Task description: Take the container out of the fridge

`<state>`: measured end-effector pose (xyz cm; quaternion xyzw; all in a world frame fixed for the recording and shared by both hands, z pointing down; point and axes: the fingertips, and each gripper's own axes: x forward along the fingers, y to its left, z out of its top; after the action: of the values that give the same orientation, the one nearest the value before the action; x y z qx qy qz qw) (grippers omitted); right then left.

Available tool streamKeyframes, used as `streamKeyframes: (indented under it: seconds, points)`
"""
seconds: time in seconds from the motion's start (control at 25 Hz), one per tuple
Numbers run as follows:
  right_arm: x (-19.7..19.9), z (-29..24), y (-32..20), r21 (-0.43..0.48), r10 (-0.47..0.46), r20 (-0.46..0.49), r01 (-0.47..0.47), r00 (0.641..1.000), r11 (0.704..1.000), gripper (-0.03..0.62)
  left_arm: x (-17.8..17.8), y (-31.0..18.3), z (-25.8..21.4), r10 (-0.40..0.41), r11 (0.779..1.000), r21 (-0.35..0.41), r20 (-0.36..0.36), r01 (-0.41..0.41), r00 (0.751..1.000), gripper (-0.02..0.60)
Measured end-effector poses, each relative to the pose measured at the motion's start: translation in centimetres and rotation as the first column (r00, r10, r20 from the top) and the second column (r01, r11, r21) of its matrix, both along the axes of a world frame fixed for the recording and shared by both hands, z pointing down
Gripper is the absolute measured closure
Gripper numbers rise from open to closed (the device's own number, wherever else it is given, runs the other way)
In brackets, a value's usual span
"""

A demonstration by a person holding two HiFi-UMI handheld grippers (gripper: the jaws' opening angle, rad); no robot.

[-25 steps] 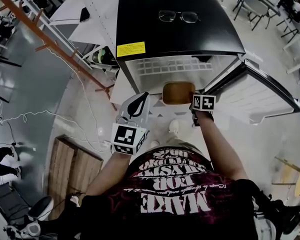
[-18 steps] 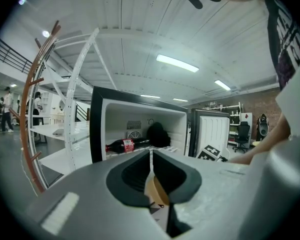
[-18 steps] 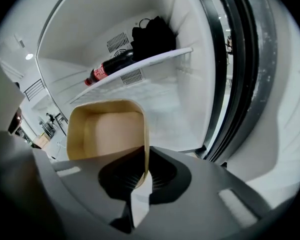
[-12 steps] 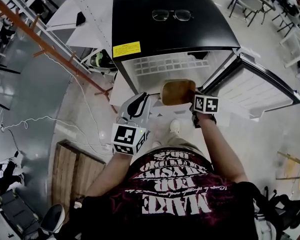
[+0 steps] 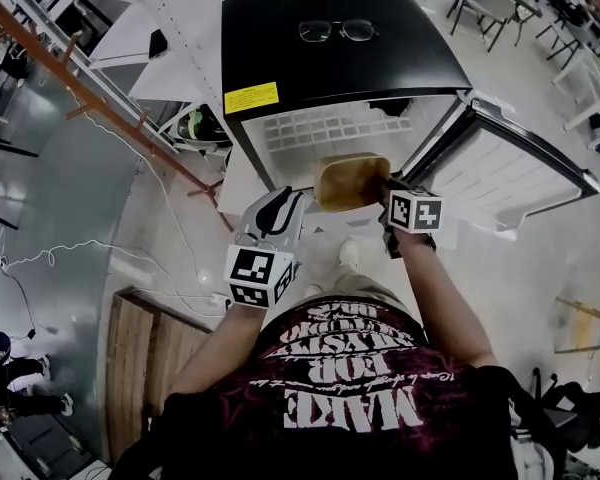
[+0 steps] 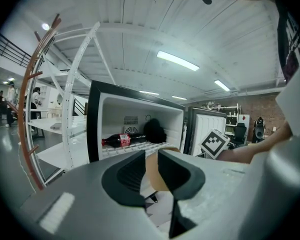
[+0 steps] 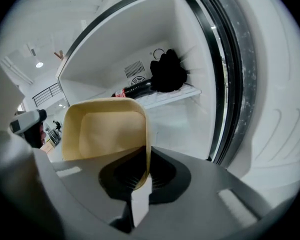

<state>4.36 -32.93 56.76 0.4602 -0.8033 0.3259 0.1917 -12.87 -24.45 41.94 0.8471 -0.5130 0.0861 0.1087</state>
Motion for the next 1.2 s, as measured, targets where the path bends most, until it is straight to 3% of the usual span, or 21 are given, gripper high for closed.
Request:
streamKeyframes:
  seconds: [0.36,0.68,0.96,1.2]
  points:
    - [-1.4,-4.2,0.6,0.068,-0.021,0.013,0.02,1.0,0.997,0.566,1.2,0.2,1.2,0.071,0.995,-0.068,-0.015,-0.071,0.997,0.442]
    - [-2.1,-5.6,0.5,0.1,-0.03,0.021,0.028,0.999,0.995,0.566,1.8,-0.1,1.5,0.105,0.991,-0.084,-0.041,-0.109,0.994,0.425]
    - [-2.6,-7.4,0.9,0.134,-0.038,0.037,0.033,0.999,0.99,0.565,2.2,0.0,2.4,0.121,0.984,-0.125,-0.029,-0.123,0.992,0.417]
    - [-1.8,-9.4,1.2,0.179,-0.033,0.026,0.027,0.999,0.983,0.563,2.8,-0.3,2.1,0.123,0.985,-0.118,-0.024,-0.125,0.992,0.419]
